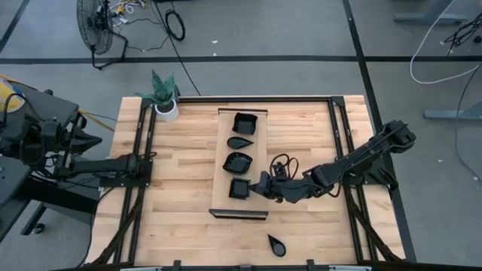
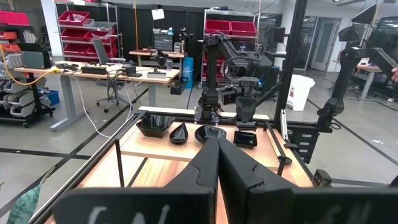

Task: Pick & Place Mini shaped plates
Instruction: Stack the square plate on top of the square plate on the shelf

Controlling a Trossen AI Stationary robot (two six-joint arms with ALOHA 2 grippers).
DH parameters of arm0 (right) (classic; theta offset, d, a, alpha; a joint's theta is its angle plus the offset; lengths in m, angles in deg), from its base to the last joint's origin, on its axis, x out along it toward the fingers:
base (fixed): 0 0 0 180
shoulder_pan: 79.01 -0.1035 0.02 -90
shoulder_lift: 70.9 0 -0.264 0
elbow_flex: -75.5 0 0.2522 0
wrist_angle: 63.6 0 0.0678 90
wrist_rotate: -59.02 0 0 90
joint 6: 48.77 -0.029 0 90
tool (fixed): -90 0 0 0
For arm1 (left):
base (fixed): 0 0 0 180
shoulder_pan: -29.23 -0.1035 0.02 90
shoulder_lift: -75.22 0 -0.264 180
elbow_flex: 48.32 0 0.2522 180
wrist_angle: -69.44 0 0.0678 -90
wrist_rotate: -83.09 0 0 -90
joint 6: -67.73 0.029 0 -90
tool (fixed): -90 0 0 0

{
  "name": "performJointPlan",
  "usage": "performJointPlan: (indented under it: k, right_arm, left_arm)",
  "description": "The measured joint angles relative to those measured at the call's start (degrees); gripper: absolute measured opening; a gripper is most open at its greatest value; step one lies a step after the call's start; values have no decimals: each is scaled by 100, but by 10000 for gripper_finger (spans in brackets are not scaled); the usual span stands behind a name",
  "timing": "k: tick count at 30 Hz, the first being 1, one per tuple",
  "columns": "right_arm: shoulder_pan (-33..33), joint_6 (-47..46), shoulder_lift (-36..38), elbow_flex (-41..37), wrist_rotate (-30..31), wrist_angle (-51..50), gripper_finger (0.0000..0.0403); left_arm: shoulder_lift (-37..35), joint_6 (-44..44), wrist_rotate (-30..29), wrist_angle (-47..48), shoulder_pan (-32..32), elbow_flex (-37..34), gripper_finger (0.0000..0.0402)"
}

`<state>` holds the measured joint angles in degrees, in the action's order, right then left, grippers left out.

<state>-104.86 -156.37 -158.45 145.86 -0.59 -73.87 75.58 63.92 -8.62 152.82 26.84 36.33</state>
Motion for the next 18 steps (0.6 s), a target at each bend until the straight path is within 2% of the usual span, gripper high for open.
performJointPlan:
  k: [18]
  right_arm:
    - [-63,-298,-51,-2,162,139,0]
  left_arm:
    - [0,0,0,0,0,0,14]
